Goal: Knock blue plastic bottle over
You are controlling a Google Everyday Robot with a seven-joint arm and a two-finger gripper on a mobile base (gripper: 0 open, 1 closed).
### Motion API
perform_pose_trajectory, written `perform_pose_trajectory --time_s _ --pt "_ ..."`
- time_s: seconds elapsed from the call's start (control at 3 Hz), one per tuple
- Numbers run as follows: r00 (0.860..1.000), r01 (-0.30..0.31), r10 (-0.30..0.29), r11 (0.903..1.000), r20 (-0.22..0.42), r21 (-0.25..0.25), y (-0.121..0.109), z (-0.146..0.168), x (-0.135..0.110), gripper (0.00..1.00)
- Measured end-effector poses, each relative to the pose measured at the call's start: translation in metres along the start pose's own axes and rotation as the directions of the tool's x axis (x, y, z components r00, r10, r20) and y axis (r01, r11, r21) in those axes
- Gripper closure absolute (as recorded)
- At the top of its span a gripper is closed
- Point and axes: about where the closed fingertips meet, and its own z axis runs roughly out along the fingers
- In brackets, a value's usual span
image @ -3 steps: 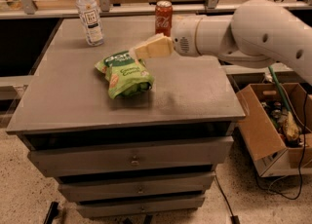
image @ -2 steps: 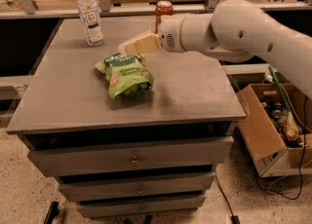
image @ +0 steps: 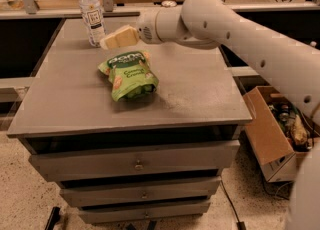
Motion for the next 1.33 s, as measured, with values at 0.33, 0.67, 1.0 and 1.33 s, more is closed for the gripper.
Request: perform_pose_trajectory --time_s 0.33,0.67,1.0,1.33 --pt "1.000 -0.007 0.007 1.0000 0.004 0.002 -0.002 0.036 -0.004 0.00" --pt "1.000 -0.026 0.026 0.9992 0.017 0.031 -0.010 0.065 -0.004 0.00" --pt "0.999 -0.028 0.025 0.9967 0.030 0.076 -0.020 0.088 -0.005 0.00" --pt "0.999 -0.008 0.004 0.9905 0.033 0.137 -0.026 0.110 -0.012 0.00"
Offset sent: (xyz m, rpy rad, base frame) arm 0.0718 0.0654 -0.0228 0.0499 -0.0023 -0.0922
